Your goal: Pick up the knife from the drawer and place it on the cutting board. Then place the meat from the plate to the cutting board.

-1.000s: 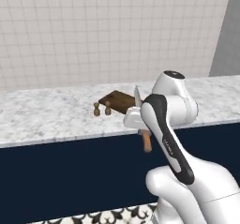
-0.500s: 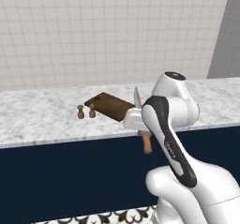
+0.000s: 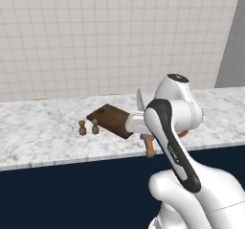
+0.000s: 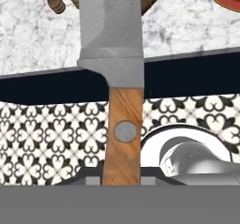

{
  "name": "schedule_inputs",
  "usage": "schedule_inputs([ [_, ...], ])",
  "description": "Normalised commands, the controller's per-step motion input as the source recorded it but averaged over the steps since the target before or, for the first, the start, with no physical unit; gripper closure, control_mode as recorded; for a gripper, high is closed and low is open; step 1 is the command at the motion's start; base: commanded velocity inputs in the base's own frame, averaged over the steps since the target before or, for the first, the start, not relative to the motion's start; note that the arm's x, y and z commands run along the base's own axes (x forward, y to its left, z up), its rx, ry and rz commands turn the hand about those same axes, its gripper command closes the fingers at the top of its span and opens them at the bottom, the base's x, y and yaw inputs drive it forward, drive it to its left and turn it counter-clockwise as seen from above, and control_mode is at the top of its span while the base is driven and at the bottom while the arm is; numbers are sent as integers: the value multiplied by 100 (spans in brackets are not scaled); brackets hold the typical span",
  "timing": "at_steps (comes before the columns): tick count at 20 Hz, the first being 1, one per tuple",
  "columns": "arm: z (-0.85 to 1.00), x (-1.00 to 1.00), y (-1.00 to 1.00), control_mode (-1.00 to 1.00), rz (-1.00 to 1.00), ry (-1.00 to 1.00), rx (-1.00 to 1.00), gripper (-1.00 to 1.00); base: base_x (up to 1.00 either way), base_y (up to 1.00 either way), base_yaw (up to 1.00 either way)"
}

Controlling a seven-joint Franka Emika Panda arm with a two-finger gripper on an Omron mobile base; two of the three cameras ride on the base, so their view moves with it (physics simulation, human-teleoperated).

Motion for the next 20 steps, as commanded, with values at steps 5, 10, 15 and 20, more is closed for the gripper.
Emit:
schedule_inputs([
  [5, 0, 0, 0, 100, 0, 0, 0, 100, 39, 0, 0],
  [10, 0, 7, -5, -100, 0, 1, 0, 100, 6, -2, 0],
  [15, 0, 80, -39, -100, 0, 9, 0, 100, 0, 0, 0],
  [20, -26, 93, -18, -100, 24, 9, -3, 100, 0, 0, 0],
])
